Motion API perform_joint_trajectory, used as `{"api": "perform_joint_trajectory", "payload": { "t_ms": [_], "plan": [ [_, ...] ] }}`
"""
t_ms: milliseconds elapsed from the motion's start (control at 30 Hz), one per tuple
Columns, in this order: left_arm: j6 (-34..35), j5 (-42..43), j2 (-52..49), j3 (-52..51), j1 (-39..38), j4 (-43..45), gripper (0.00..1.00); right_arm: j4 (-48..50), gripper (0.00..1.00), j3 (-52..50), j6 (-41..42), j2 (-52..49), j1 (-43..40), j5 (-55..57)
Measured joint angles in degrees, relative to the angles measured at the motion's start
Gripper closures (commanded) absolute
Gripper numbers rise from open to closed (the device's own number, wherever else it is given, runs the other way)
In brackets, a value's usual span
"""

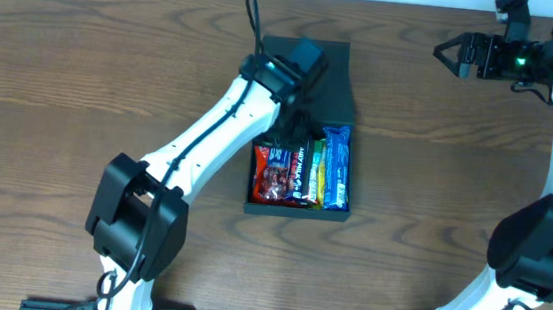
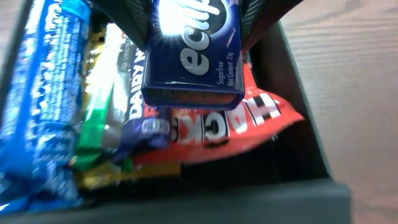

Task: Pack container
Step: 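Lower the eclipse tin into the box and release it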

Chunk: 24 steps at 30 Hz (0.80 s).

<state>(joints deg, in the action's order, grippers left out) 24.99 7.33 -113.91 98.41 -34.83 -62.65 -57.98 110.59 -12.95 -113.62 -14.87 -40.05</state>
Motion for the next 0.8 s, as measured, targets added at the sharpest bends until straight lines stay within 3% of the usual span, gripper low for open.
{"api": "perform_joint_trajectory", "payload": {
  "t_ms": [367,400,433,533,800],
  "plan": [
    [6.4,-0.2,0.0,-7.4,-0.3,4.2,0.94,0.0,0.01,0.0,0.0,0.0,0.0,0.0],
    [6.5,-0.2,0.0,-7.4,-0.3,4.3,0.87,0.0,0.01,0.0,0.0,0.0,0.0,0.0],
    [6.5,-0.2,0.0,-7.4,-0.3,4.4,0.69,0.0,0.01,0.0,0.0,0.0,0.0,0.0],
    [6.6,-0.2,0.0,-7.4,-0.3,4.5,0.34,0.0,0.01,0.0,0.0,0.0,0.0,0.0],
    [6.0,0.0,-0.1,-5.0,-0.3,1.4,0.3,0.0,0.01,0.0,0.0,0.0,0.0,0.0]
  ]
}}
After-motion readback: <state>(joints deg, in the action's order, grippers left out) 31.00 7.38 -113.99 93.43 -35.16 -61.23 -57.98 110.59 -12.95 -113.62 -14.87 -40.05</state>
